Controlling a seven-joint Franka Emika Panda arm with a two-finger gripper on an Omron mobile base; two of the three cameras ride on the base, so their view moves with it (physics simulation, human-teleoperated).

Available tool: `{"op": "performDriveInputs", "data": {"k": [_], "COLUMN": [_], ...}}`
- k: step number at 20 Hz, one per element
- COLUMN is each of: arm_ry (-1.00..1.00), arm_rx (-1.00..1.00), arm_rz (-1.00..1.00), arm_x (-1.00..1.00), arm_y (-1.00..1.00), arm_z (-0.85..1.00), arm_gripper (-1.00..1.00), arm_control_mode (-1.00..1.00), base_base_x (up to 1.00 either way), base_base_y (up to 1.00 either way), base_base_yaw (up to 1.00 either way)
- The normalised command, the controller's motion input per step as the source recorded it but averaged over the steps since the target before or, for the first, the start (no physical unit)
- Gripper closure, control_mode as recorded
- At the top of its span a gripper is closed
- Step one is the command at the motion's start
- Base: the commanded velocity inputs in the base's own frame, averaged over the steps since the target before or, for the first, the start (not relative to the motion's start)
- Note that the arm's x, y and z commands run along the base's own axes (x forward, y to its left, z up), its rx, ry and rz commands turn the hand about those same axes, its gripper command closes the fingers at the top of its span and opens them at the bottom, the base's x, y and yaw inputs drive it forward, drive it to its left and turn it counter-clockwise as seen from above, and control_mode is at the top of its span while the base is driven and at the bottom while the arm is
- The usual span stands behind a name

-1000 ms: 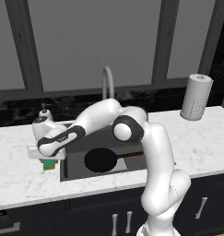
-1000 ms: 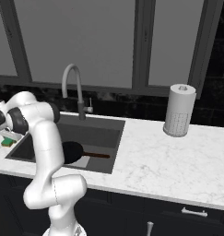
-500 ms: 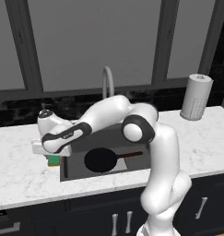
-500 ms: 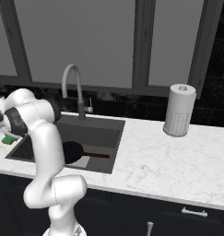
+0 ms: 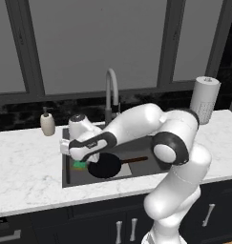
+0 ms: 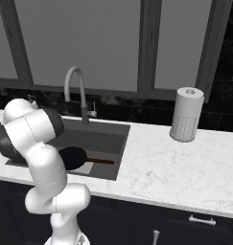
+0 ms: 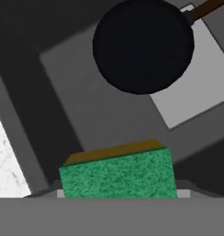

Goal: Pick the pan and sponge and place them into the sink. Then turn on the water.

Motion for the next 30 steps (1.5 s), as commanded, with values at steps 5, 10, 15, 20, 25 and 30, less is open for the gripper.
{"op": "performDriveInputs", "data": {"k": [5,10,15,20,25,30], "arm_ry": [0.15,0.09,0.0,0.02,0.01,0.0], "arm_rx": [0.0,0.0,-0.04,-0.09,-0.08,-0.08], "arm_rz": [-0.06,0.0,0.05,0.03,0.0,0.0], "arm_x": [0.68,0.66,0.32,0.47,0.75,0.2], "arm_y": [-0.9,-0.74,-0.04,0.12,0.0,0.0], "arm_z": [-0.03,-0.44,-0.52,-0.34,-0.39,-0.44], "arm_gripper": [1.0,1.0,1.0,1.0,1.0,1.0], "arm_control_mode": [-1.0,-1.0,-1.0,-1.0,-1.0,-1.0], "base_base_x": [0.0,0.0,0.0,0.0,0.0,0.0], "base_base_y": [0.0,0.0,0.0,0.0,0.0,0.0], "base_base_yaw": [0.0,0.0,0.0,0.0,0.0,0.0]}}
